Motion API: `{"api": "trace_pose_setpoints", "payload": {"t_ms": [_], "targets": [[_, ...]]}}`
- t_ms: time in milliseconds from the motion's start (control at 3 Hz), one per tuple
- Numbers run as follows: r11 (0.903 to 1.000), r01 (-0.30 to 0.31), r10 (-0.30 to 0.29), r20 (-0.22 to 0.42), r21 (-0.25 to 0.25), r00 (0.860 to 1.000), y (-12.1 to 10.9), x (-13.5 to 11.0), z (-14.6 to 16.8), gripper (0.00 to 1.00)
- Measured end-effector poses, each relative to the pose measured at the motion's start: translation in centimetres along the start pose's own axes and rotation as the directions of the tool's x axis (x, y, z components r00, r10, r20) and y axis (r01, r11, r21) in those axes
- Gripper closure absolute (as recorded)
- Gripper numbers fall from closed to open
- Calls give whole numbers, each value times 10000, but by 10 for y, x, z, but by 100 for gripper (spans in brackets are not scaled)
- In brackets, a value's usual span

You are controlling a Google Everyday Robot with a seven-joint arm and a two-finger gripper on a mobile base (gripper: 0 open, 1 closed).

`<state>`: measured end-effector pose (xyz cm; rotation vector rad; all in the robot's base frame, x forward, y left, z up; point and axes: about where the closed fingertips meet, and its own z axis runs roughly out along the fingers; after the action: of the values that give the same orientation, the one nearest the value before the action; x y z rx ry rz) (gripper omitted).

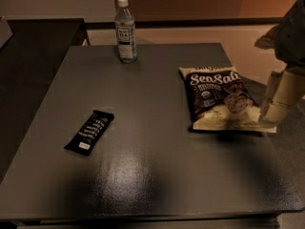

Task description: Pick rxbar chocolate

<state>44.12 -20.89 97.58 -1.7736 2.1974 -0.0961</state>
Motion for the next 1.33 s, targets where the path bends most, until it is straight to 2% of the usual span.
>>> {"api": "trace_pose_setpoints", "payload": {"t_ms": [333,667,1000,1333], "targets": [[9950,987,-984,203,-139,9949,-1,-22,7,0],[9698,2420,-2397,639,-303,9687,3,-57,18,0],[9224,3837,-3776,1064,-436,9198,10,-93,32,0],[8572,5105,-4987,1382,-682,8557,17,-130,54,0]]}}
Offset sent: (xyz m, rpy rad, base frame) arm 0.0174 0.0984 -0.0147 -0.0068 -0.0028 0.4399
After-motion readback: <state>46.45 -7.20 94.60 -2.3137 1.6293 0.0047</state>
